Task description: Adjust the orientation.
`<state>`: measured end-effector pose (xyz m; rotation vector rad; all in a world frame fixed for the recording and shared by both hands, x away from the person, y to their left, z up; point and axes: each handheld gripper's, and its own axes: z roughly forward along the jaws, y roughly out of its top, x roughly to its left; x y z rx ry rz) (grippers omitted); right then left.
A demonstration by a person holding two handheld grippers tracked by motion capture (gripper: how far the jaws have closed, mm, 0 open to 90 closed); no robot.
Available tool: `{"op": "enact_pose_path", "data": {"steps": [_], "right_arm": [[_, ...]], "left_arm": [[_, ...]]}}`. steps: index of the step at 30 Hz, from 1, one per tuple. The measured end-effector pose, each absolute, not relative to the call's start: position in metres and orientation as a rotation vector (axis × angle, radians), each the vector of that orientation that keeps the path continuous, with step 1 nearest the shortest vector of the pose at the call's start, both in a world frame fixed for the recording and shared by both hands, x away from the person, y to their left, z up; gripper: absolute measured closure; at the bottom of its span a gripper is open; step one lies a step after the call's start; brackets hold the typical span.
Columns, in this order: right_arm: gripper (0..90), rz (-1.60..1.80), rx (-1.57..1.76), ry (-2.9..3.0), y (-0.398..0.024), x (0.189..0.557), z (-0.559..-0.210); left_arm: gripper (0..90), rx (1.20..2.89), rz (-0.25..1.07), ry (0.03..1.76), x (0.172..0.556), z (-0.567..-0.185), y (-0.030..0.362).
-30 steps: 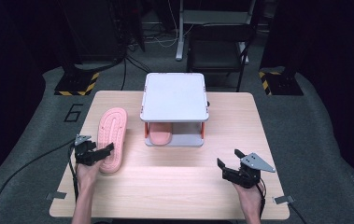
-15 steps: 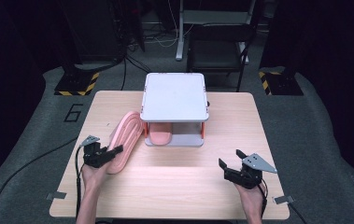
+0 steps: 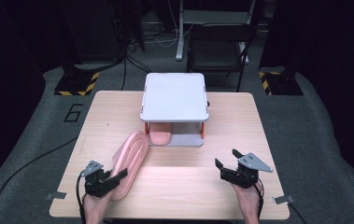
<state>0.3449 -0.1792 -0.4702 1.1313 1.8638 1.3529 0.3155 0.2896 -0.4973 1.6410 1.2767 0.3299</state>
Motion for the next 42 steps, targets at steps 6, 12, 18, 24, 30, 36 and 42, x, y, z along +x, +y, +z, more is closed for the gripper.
{"op": "enact_pose_path", "data": {"steps": [6, 12, 18, 24, 30, 36, 42], "right_arm": [[20.3, 1.355, 1.133, 1.863, -0.179, 0.344, -0.47], [20.3, 1.354, 1.131, 1.865, -0.179, 0.344, -0.469], [20.3, 1.352, 1.122, 1.872, -0.178, 0.345, -0.47], [20.3, 1.351, 1.121, 1.875, -0.177, 0.345, -0.47], [20.3, 1.353, 1.132, 1.867, -0.179, 0.345, -0.469], [20.3, 1.352, 1.123, 1.875, -0.177, 0.346, -0.469], [20.3, 1.355, 1.12, 1.874, -0.176, 0.346, -0.468]], "left_arm": [[56.2, 1.641, 0.298, 1.233, 0.298, -0.497, 0.276], [39.4, 1.601, 0.23, 1.152, 0.294, -0.483, 0.282], [36.9, 1.559, 0.244, 1.058, 0.29, -0.47, 0.298], [41.6, 1.51, 0.278, 1.075, 0.297, -0.469, 0.326], [48.3, 1.541, 0.338, 1.148, 0.305, -0.484, 0.352], [49.4, 1.6, 0.257, 1.074, 0.311, -0.492, 0.335], [47.3, 1.674, 0.177, 0.933, 0.309, -0.485, 0.301]]}}
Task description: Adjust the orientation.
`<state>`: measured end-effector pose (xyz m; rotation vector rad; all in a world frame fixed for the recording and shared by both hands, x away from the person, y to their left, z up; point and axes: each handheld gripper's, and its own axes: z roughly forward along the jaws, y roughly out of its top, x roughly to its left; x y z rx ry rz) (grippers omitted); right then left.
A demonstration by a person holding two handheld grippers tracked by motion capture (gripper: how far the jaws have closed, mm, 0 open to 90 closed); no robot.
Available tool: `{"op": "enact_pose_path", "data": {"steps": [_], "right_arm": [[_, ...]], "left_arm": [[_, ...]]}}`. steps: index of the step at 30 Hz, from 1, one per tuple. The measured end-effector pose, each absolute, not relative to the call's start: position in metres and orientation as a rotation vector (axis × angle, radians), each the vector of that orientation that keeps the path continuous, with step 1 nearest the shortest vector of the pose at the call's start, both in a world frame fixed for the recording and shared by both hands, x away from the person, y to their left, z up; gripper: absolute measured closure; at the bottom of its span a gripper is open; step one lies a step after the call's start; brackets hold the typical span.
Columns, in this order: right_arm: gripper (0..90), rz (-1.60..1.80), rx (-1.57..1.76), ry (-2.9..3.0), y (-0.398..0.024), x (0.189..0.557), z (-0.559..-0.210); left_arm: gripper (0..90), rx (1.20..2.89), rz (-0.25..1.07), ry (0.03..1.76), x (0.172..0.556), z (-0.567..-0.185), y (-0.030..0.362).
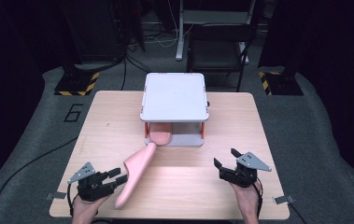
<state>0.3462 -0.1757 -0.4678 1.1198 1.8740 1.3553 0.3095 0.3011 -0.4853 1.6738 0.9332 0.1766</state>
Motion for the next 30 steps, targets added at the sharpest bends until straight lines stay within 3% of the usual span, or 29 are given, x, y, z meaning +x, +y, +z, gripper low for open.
{"op": "enact_pose_path", "data": {"steps": [7, 11, 18, 21, 30], "right_arm": [[20.3, 1.362, 1.116, 1.881, -0.176, 0.346, -0.467], [20.3, 1.366, 1.122, 1.873, -0.177, 0.345, -0.467], [20.3, 1.358, 1.122, 1.871, -0.182, 0.344, -0.468], [20.3, 1.363, 1.131, 1.862, -0.18, 0.345, -0.467], [20.2, 1.36, 1.113, 1.877, -0.176, 0.345, -0.467]], "left_arm": [[46.1, 1.671, 0.155, 0.878, 0.31, -0.48, 0.281], [44.6, 1.677, 0.193, 0.908, 0.313, -0.482, 0.289], [39.3, 1.763, 0.126, 0.847, 0.311, -0.502, 0.3], [39.6, 1.816, 0.125, 0.805, 0.311, -0.506, 0.296], [42.4, 1.762, 0.159, 0.8, 0.321, -0.5, 0.281]]}}
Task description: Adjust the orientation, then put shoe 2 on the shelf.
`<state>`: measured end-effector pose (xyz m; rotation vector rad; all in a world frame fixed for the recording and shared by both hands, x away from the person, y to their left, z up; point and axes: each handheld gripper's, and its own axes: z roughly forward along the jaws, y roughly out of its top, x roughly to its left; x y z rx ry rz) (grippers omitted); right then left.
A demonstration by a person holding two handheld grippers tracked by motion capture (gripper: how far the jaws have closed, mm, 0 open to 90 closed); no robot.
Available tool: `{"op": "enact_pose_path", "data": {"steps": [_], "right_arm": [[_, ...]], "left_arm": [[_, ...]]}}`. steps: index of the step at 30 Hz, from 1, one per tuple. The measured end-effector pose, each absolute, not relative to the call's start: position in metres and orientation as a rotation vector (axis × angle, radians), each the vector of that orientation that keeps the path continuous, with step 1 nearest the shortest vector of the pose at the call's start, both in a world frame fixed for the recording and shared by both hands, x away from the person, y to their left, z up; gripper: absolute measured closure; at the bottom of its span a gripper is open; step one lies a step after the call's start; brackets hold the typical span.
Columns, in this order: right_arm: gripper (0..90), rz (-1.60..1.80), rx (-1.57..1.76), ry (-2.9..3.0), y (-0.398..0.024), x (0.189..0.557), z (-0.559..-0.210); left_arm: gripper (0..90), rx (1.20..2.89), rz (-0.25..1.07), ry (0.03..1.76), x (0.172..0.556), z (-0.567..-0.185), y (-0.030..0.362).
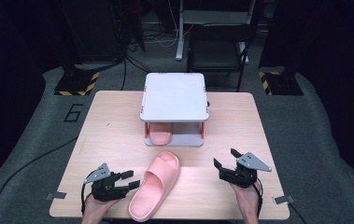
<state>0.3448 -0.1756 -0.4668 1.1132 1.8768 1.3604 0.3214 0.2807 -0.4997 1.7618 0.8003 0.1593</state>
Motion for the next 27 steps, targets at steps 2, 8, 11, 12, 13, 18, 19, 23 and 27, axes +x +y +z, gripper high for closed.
{"op": "enact_pose_path", "data": {"steps": [2, 8, 11, 12, 13, 18, 19, 23, 27], "right_arm": [[20.3, 1.364, 1.118, 1.87, -0.177, 0.345, -0.467], [20.1, 1.369, 1.13, 1.854, -0.185, 0.343, -0.466], [19.9, 1.365, 1.142, 1.839, -0.191, 0.342, -0.465], [19.9, 1.364, 1.146, 1.836, -0.193, 0.342, -0.465], [19.9, 1.362, 1.149, 1.828, -0.195, 0.341, -0.466], [19.9, 1.358, 1.163, 1.822, -0.2, 0.34, -0.467], [19.9, 1.356, 1.162, 1.825, -0.201, 0.339, -0.468], [19.9, 1.354, 1.165, 1.829, -0.2, 0.339, -0.467], [19.9, 1.363, 1.153, 1.831, -0.197, 0.342, -0.465]], "left_arm": [[42.4, 1.765, 0.17, 0.786, 0.323, -0.497, 0.279], [34.3, 1.719, 0.242, 0.808, 0.324, -0.492, 0.276], [31.3, 1.714, 0.266, 0.826, 0.326, -0.489, 0.28], [30.1, 1.715, 0.27, 0.825, 0.327, -0.488, 0.281], [29.9, 1.716, 0.282, 0.824, 0.328, -0.487, 0.282], [29.9, 1.71, 0.283, 0.828, 0.328, -0.486, 0.284], [29.9, 1.715, 0.283, 0.825, 0.328, -0.486, 0.284], [30.0, 1.751, 0.279, 0.798, 0.327, -0.488, 0.28], [30.9, 1.808, 0.282, 0.783, 0.328, -0.491, 0.274]]}}
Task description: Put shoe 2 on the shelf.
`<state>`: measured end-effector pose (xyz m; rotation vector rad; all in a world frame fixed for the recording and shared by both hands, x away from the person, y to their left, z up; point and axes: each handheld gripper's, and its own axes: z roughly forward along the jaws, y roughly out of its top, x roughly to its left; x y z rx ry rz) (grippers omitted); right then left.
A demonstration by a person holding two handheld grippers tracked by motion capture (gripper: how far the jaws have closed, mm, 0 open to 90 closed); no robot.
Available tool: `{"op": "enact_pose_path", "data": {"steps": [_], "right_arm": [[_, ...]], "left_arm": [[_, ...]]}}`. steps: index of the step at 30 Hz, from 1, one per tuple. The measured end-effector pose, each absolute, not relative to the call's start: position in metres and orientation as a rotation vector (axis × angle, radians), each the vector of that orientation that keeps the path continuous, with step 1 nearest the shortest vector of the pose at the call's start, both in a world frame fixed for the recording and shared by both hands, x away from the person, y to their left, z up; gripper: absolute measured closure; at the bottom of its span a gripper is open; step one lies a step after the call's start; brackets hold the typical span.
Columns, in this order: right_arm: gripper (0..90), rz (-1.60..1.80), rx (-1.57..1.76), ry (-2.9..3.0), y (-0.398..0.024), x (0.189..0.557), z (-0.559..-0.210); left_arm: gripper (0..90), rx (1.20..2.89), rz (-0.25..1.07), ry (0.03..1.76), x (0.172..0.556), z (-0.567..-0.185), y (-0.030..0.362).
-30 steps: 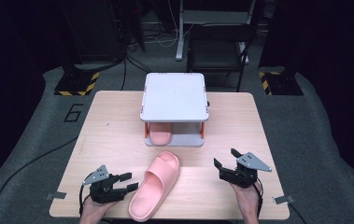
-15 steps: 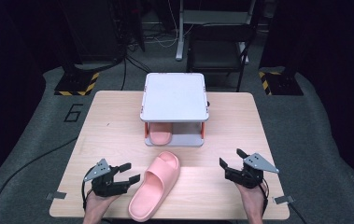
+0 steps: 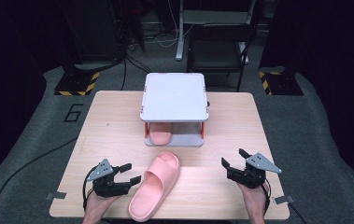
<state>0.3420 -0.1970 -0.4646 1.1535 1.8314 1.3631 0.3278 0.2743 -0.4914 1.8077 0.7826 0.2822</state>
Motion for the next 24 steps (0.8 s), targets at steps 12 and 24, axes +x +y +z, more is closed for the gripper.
{"op": "enact_pose_path", "data": {"steps": [12, 24], "right_arm": [[19.9, 1.378, 1.14, 1.827, -0.194, 0.344, -0.459], [19.9, 1.379, 1.128, 1.837, -0.194, 0.347, -0.456]], "left_arm": [[42.9, 1.924, 0.347, 0.848, 0.337, -0.51, 0.248], [70.4, 1.931, 0.338, 0.851, 0.34, -0.517, 0.23]]}}
